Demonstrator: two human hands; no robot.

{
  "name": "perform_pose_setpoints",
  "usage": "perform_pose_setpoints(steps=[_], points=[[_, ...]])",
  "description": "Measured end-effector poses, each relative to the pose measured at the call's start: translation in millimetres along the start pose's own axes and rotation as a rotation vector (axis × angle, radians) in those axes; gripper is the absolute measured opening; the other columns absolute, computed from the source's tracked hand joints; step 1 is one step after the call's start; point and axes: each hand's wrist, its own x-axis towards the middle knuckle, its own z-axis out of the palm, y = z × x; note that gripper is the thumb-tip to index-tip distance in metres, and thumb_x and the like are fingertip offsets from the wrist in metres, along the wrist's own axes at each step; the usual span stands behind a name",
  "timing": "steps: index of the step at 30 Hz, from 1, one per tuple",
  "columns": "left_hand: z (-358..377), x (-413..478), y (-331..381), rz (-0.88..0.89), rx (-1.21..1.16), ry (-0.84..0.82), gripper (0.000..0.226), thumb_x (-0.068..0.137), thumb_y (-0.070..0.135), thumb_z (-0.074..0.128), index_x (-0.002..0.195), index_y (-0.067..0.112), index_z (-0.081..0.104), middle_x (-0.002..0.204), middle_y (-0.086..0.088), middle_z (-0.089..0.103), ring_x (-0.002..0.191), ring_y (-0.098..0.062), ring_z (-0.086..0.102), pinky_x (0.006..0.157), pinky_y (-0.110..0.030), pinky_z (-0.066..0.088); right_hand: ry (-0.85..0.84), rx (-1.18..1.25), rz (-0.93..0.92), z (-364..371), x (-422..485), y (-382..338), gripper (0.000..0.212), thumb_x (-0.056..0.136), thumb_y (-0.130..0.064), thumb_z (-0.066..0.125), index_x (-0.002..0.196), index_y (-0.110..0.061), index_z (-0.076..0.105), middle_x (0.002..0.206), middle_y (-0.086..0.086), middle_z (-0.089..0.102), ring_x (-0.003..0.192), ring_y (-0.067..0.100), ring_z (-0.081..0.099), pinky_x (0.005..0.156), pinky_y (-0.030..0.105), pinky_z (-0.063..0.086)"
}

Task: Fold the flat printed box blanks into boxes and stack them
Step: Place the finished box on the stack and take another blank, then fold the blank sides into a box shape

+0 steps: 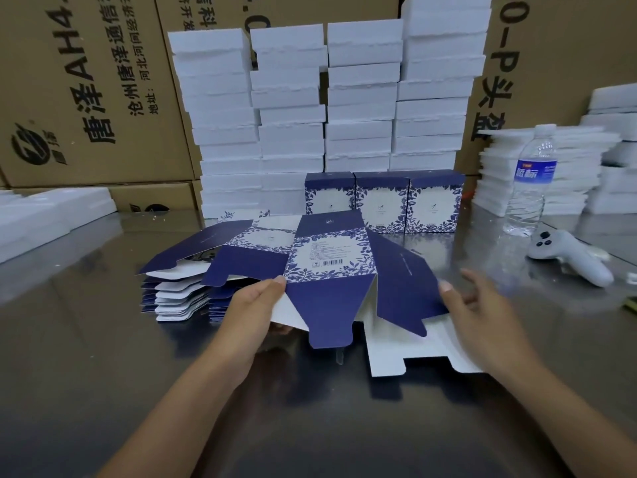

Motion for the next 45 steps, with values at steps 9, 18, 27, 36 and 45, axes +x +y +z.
perform_pose_setpoints(steps=[9, 18, 27, 36, 45], points=[[9, 1, 1, 0.01, -0.076, -0.072, 0.041, 0.098, 0.044, 0.04, 0.101, 0.01, 0.064, 0.076, -0.003, 0.072, 0.063, -0.017, 0.069, 0.068, -0.039, 0.059, -0.45, -0.069, -0.186, 6, -5, 9, 0.108, 0.049, -0.08, 0.065, 0.142, -0.035, 0.031, 0.127, -0.012, 0.047, 0.119, 0.007, 0.046, 0.103, 0.036, 0.041], [19, -3, -5, 0.078, 0.117, -0.248, 0.03, 0.103, 0.017, 0.036, 0.109, 0.036, 0.058, 0.112, 0.018, 0.066, 0.086, -0.004, 0.069, 0.07, -0.026, 0.056, -0.431, 0.075, -0.266, 11, -10, 1, 0.082, 0.067, -0.076, 0.042, 0.142, -0.05, 0.02, 0.135, -0.024, 0.046, 0.118, -0.005, 0.048, 0.09, 0.012, 0.039], [12, -5, -13, 0.291, 0.247, -0.368, 0.082, 0.087, -0.005, 0.06, 0.142, 0.045, 0.025, 0.13, 0.036, 0.047, 0.116, -0.003, 0.058, 0.086, -0.011, 0.047, -0.299, 0.224, -0.265, 11, -16, -4, 0.042, 0.085, -0.062, 0.026, 0.101, -0.039, 0.057, 0.092, -0.031, 0.064, 0.084, -0.011, 0.057, 0.071, 0.002, 0.039], [10, -1, -17, 0.326, 0.208, -0.127, 0.064, 0.078, 0.031, 0.073, 0.134, 0.033, 0.042, 0.124, 0.013, 0.059, 0.115, -0.013, 0.058, 0.096, -0.036, 0.05, -0.244, 0.195, -0.38, 16, -19, -8, 0.066, 0.09, -0.064, 0.025, 0.086, -0.011, 0.065, 0.082, 0.004, 0.07, 0.083, 0.024, 0.064, 0.08, 0.039, 0.049], [14, -6, -10, 0.322, 0.292, -0.12, 0.074, 0.052, 0.066, 0.063, 0.119, 0.038, 0.048, 0.097, 0.038, 0.061, 0.082, 0.011, 0.059, 0.077, -0.01, 0.049, -0.219, 0.366, -0.359, 20, -22, -14, 0.048, 0.095, -0.047, 0.03, 0.08, -0.022, 0.068, 0.086, -0.013, 0.073, 0.083, 0.005, 0.068, 0.08, 0.025, 0.051]])
